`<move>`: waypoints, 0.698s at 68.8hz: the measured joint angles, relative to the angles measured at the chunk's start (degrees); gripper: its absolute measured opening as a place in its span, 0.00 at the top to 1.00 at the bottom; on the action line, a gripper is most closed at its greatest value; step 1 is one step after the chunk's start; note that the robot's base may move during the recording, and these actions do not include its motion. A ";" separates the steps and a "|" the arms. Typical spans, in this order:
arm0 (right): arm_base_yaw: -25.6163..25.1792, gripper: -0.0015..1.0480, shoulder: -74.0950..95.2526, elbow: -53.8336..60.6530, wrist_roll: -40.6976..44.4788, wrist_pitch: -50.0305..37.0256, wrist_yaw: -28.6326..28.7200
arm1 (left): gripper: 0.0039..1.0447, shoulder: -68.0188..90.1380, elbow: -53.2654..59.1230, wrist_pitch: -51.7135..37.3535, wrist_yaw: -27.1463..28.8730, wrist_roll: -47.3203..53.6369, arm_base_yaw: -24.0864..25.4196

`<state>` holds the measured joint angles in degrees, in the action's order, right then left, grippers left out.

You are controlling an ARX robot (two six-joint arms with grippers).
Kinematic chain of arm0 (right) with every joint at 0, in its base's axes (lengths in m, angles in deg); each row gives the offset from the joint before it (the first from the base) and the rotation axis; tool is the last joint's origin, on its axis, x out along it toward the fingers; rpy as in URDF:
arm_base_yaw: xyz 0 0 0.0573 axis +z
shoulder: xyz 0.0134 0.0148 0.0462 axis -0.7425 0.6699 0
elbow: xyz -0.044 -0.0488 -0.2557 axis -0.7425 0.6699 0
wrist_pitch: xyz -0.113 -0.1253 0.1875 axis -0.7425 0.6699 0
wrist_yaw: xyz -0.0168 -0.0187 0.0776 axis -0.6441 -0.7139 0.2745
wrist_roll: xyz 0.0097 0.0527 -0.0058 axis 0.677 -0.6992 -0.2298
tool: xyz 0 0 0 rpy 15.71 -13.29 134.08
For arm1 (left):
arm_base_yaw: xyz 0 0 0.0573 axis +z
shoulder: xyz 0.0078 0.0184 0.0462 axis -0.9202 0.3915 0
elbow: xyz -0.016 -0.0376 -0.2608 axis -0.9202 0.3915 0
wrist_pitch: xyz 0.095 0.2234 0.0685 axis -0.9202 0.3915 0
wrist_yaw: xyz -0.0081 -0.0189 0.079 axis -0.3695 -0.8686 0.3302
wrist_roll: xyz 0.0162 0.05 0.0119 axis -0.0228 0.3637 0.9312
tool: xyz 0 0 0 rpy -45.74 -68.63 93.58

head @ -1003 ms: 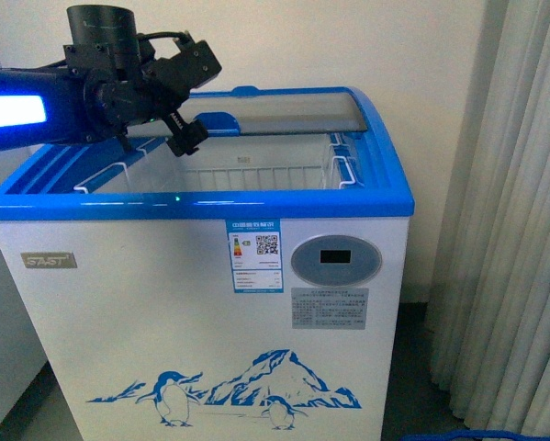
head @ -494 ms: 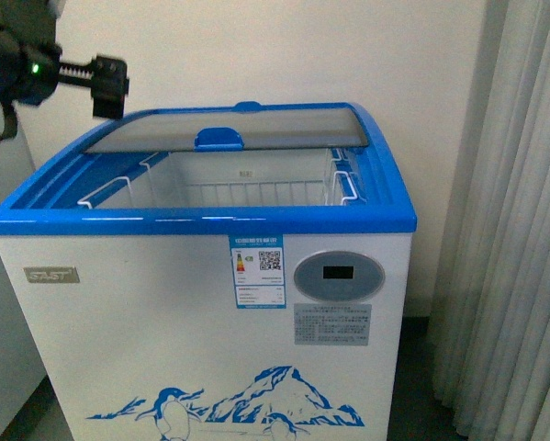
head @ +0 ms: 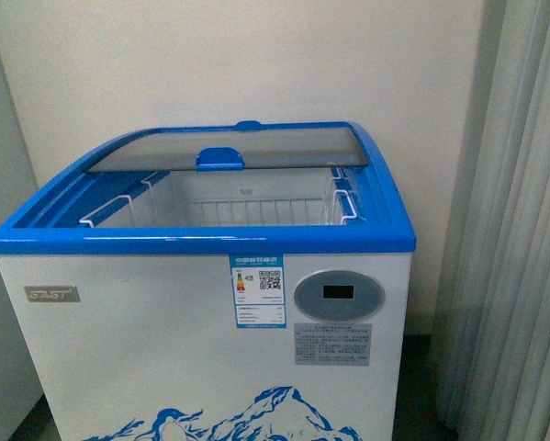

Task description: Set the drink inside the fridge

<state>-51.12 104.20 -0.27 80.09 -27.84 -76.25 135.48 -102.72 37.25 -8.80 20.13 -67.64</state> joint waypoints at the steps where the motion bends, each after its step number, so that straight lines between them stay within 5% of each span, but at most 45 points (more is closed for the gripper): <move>1: -0.52 0.62 0.55 -1.29 1.55 2.60 1.51 | 0.39 -0.87 1.01 -0.13 0.04 0.00 0.20; 8: -4.09 0.63 7.13 -11.65 13.44 25.55 12.70 | 0.54 -5.70 6.82 -0.81 -0.48 0.07 0.61; 13: -3.85 0.63 11.34 -14.08 23.45 34.29 16.79 | 0.66 -6.97 9.38 -0.85 -0.66 0.09 0.55; 23: 1.31 0.63 29.42 -22.36 48.85 23.17 10.34 | 0.98 -12.46 13.79 -0.72 -0.63 -0.02 0.59; 37: 9.99 0.63 55.21 -40.19 72.35 13.29 -0.13 | 0.98 -17.55 17.14 1.38 -0.61 0.26 0.59; 48: 15.91 0.63 74.10 -59.54 78.49 14.49 -8.15 | 0.98 -21.49 18.80 3.56 -0.63 0.26 0.59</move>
<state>-35.21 178.30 -59.81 158.58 -13.35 -84.40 114.00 -83.93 40.81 -9.43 20.39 -67.05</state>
